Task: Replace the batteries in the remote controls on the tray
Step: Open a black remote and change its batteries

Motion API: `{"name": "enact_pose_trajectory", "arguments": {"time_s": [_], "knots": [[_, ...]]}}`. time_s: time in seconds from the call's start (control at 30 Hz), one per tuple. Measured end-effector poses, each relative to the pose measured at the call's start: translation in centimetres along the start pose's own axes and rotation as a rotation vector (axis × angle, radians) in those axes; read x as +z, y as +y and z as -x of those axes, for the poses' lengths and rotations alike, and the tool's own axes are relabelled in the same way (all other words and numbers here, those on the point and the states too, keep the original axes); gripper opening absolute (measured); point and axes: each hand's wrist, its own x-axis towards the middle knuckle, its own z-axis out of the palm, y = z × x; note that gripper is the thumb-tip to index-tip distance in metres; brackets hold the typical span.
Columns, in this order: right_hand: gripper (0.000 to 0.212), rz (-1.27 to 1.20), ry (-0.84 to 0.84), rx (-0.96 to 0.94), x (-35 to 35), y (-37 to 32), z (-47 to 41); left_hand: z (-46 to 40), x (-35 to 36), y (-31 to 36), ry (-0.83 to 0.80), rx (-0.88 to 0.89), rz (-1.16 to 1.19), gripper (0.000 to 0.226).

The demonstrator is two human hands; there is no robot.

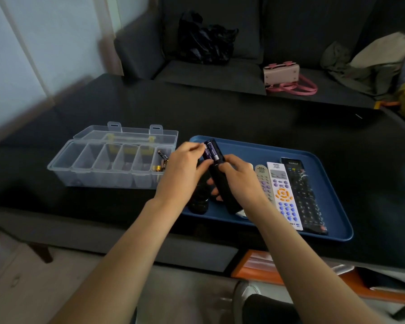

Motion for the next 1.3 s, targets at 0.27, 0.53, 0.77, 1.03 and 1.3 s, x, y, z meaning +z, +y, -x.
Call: {"name": "enact_pose_trajectory", "arguments": {"time_s": [0.27, 0.53, 0.77, 1.03, 1.3], "knots": [[0.017, 0.124, 0.044, -0.059, 0.7, 0.1, 0.0, 0.9, 1.1, -0.5, -0.153, 0.165, -0.409, 0.062], [0.016, 0.214, 0.031, -0.052, 1.6, 0.1, -0.1, 1.0, 0.6, -1.1, -0.119, 0.072, -0.131, 0.044], [0.014, 0.264, 0.013, -0.066, 1.4, 0.0, 0.2, 0.3, -0.4, -1.7, 0.01, -0.207, 0.274, 0.035], [0.014, 0.4, -0.01, -0.113, 1.7, -0.2, 0.5, -0.3, -1.0, -2.0, -0.073, -0.386, 0.463, 0.035], [0.016, 0.409, -0.009, -0.115, 2.0, -0.5, 0.4, -0.2, -0.5, -2.4, -0.017, -0.333, 0.396, 0.02]]}}
